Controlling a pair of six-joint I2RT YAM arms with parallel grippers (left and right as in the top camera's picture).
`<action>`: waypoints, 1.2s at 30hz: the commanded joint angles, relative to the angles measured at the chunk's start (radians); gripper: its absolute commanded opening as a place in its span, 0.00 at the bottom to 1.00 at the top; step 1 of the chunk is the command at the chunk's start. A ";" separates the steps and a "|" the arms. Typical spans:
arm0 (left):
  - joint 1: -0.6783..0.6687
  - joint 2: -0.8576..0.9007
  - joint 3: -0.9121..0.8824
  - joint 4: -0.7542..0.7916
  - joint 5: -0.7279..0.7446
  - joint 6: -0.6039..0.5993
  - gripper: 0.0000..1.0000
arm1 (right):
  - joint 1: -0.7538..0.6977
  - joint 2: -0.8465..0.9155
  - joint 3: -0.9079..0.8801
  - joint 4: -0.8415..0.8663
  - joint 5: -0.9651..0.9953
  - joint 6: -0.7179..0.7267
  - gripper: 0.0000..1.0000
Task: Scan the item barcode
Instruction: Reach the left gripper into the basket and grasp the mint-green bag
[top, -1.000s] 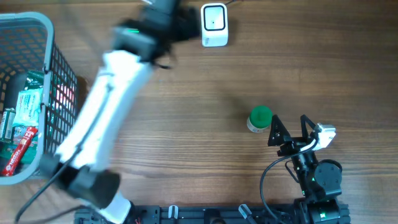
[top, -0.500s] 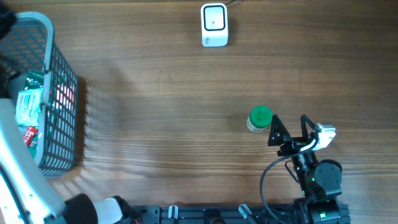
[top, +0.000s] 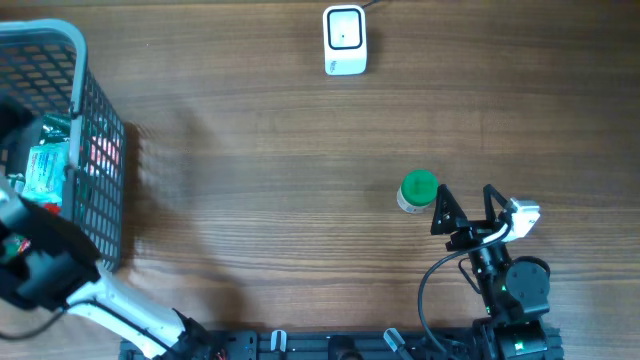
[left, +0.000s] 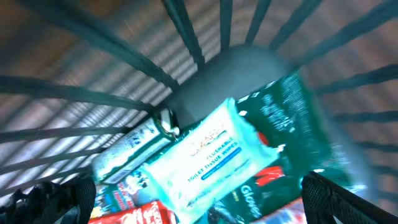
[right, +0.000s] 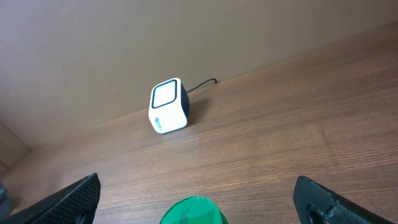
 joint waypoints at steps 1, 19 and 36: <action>0.003 0.085 -0.001 -0.001 0.031 0.062 1.00 | 0.004 0.002 -0.001 0.005 0.014 -0.018 1.00; 0.002 0.216 -0.143 0.070 0.047 0.098 1.00 | 0.004 0.002 -0.001 0.005 0.013 -0.018 1.00; -0.007 0.074 -0.137 0.090 0.115 0.061 0.04 | 0.004 0.002 -0.001 0.005 0.013 -0.018 1.00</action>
